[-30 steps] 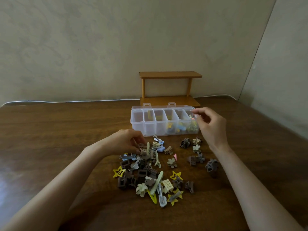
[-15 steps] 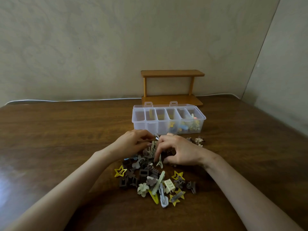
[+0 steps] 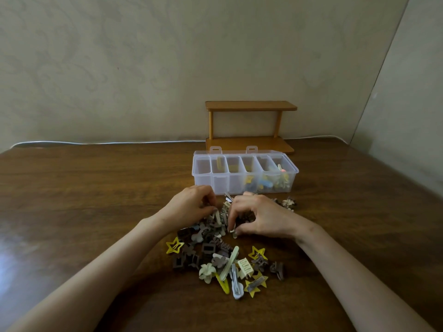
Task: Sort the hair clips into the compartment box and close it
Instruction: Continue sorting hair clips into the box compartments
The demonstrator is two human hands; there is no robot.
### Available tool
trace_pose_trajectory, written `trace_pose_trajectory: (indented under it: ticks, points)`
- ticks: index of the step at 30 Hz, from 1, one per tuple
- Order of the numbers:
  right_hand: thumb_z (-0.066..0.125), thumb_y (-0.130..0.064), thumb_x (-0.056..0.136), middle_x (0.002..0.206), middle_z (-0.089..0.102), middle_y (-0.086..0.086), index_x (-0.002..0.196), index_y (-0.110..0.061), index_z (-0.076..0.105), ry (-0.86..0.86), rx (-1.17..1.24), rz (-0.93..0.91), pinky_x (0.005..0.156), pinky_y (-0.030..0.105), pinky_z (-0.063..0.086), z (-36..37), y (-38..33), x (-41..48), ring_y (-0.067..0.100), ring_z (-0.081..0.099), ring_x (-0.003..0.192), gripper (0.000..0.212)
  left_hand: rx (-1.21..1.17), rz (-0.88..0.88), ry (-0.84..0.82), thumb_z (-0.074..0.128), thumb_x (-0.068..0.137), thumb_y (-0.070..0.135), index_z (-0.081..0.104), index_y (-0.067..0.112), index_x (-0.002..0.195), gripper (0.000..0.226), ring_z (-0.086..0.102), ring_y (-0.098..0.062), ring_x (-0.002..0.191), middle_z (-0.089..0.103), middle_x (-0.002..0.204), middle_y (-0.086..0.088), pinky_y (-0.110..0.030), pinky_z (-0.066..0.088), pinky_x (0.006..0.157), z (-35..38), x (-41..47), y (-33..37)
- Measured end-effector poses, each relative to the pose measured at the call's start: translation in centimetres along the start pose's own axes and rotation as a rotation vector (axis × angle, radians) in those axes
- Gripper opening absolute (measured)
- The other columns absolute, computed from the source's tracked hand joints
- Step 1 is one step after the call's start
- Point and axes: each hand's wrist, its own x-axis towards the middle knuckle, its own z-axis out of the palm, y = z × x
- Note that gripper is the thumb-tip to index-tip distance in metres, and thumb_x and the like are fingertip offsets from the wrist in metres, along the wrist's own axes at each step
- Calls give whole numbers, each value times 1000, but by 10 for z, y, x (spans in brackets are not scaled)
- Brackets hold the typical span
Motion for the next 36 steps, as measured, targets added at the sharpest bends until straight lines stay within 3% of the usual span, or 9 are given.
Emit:
trace_pose_trajectory:
  ticks: [3,6,11,14,16,22,29,33,36]
  points:
    - [73,-17,77,96,62,-7,80,-32,67,47,142,43,79,23,47,-4,0,-3,5,55,89,16,-6,8,-10,65,83,25,62,20,95,13,58,-5,89,64,100,6,-28,53,79,-1,0,2]
    - [67,-13,80,99,67,0,80,-26,65,163,340,76,78,25,53,-13,1,-9,17,62,91,14,30,28,-31,64,84,30,64,20,95,16,53,-5,89,60,100,8,-22,48,77,-2,0,3]
    - [64,-4,82,94,70,4,80,-17,64,337,467,83,78,26,49,-23,8,-14,24,61,90,14,14,7,-39,66,82,29,59,21,85,11,52,-7,90,59,99,6,-21,46,77,-2,0,3]
    - [66,-2,82,89,67,8,80,-14,65,387,465,98,74,23,48,-24,10,-13,17,59,83,13,-22,-17,-31,65,83,26,55,22,81,11,54,-11,94,63,101,3,-30,49,81,-4,0,5]
    - [66,-3,82,83,65,1,80,-14,65,441,456,118,70,18,48,-25,10,-13,9,58,78,12,-76,-31,2,65,84,22,54,22,81,11,57,-12,92,65,99,2,-33,51,81,-6,0,8]
    - [62,1,84,83,64,4,83,-11,65,780,526,166,62,15,50,-36,15,-18,4,60,70,12,-142,-34,61,62,86,21,56,17,86,7,61,-12,83,66,90,1,-20,49,67,-5,-2,10]
    - [60,-4,87,89,65,-1,92,-14,64,1141,202,286,62,11,50,-47,40,-25,3,61,78,12,-138,-26,56,61,87,20,56,17,87,6,62,-11,83,66,88,2,-18,48,68,-3,-2,10]
    - [59,-9,89,91,66,-3,97,-15,66,1165,-72,315,64,13,47,-49,55,-20,2,58,78,12,-138,-20,52,62,86,20,58,15,88,7,62,-11,85,67,90,0,-21,50,73,-3,-2,12]
    - [57,-11,90,97,68,-2,108,-21,67,1042,-275,386,66,25,45,-50,66,-16,13,58,85,23,-146,-19,46,61,86,20,57,17,88,5,62,-10,86,67,91,1,-22,51,75,-4,-2,13]
